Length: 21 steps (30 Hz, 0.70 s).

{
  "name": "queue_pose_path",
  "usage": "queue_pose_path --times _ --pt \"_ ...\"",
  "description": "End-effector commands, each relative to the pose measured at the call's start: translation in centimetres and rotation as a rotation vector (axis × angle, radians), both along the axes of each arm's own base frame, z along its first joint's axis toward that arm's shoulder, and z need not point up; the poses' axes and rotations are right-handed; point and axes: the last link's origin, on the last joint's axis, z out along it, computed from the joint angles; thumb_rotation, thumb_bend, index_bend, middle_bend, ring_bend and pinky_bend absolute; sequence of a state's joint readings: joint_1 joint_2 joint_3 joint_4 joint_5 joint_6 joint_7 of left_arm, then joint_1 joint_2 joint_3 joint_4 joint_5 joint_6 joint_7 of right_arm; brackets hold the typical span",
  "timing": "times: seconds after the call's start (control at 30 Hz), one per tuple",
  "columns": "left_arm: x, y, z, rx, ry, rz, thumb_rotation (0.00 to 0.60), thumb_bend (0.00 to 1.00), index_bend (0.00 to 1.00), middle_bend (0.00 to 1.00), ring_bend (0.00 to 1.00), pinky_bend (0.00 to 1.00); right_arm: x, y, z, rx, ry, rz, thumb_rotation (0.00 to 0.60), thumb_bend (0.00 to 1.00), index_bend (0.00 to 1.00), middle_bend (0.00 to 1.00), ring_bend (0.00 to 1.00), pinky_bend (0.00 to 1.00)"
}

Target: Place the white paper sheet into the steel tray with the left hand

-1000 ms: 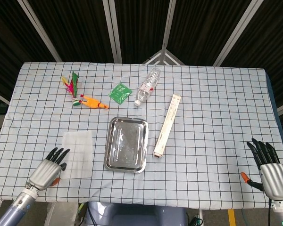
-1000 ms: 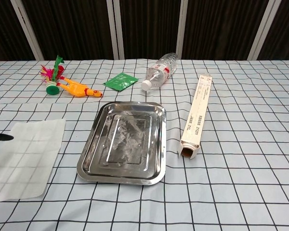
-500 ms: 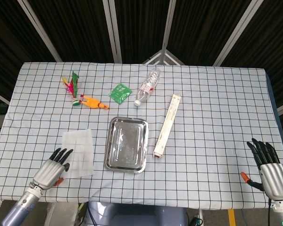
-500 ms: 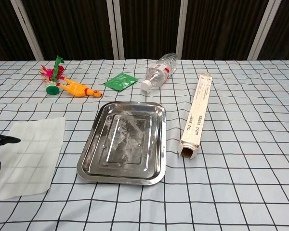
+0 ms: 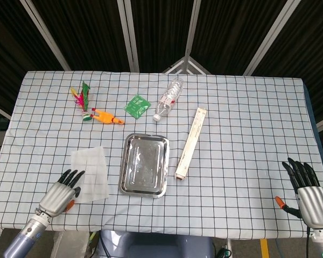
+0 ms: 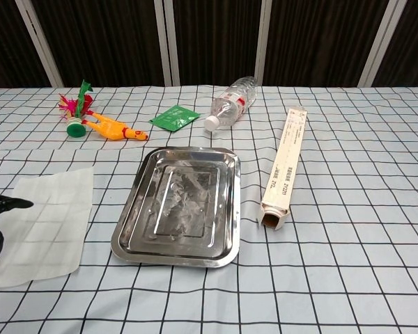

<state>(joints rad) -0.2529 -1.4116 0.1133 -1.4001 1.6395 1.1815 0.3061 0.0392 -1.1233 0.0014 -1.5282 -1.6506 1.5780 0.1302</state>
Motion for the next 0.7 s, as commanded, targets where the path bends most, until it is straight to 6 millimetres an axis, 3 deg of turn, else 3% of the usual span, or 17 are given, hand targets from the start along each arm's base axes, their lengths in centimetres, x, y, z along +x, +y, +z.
queue_pose_path --times 0.03,0.6,0.67,0.7 --pt "0.0 0.1 0.0 0.002 -0.004 0.004 0.600 0.41 0.53 0.00 0.00 0.00 0.0 0.0 0.0 0.000 0.000 -0.001 0.600 0.29 0.00 0.00 0.00 0.00" --pt "0.3 0.6 0.4 0.025 -0.026 -0.003 0.600 0.48 0.59 0.00 0.00 0.00 0.0 0.0 0.0 0.001 -0.006 -0.002 0.600 0.29 0.00 0.00 0.00 0.00" --pt "0.5 0.9 0.8 0.039 -0.026 -0.010 0.600 0.48 0.59 0.00 0.00 0.00 0.0 0.0 0.1 0.000 -0.007 -0.002 0.600 0.29 0.00 0.00 0.00 0.00" --pt "1.3 2.0 1.7 0.083 -0.037 -0.049 0.600 0.48 0.59 0.00 0.00 0.00 0.0 0.0 0.1 -0.001 -0.008 -0.002 0.600 0.29 0.00 0.00 0.00 0.00"
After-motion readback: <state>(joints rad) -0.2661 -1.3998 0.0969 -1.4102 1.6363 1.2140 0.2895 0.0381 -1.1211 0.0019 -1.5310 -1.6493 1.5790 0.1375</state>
